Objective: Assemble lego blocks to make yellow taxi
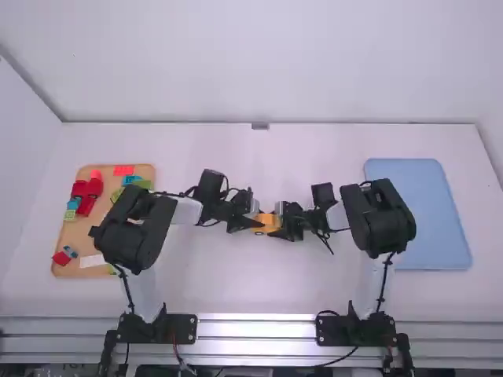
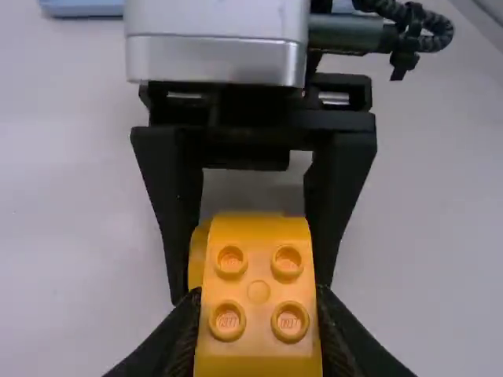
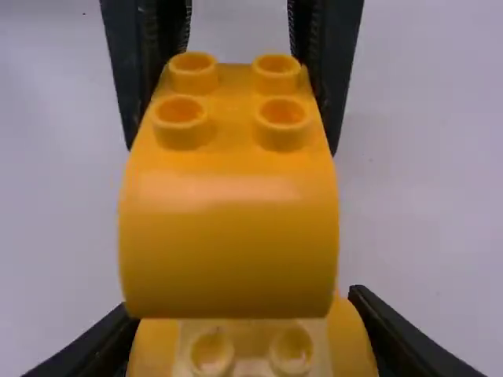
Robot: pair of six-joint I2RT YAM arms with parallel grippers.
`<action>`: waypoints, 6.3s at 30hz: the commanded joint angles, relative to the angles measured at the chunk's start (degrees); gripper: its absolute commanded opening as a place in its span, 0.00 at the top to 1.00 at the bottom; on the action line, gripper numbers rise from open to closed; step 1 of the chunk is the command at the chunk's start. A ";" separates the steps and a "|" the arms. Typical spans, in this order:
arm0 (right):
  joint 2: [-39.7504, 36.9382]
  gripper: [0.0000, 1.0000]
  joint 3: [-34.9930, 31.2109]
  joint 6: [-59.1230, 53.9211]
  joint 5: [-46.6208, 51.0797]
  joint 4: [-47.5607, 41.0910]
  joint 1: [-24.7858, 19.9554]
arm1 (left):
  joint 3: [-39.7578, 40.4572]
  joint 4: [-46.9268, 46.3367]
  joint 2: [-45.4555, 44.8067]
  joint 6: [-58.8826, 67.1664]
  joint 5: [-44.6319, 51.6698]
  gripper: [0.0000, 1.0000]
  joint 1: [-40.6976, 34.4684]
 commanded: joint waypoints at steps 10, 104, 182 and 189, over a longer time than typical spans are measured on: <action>0.85 0.44 0.70 -0.48 0.52 -0.22 -0.11 | -0.52 1.05 1.49 0.90 0.24 0.98 -0.85; -33.64 0.48 0.74 16.55 36.22 -24.04 -29.99 | -0.02 -2.84 -10.64 -6.64 -4.90 0.01 19.04; -91.41 0.57 -18.50 61.52 59.61 -22.48 -12.91 | -31.49 -15.11 -82.38 -52.47 -57.78 0.56 17.47; -100.66 0.73 -27.75 61.52 59.61 -22.48 -12.91 | -40.57 -15.11 -91.46 -52.47 -57.78 0.72 17.47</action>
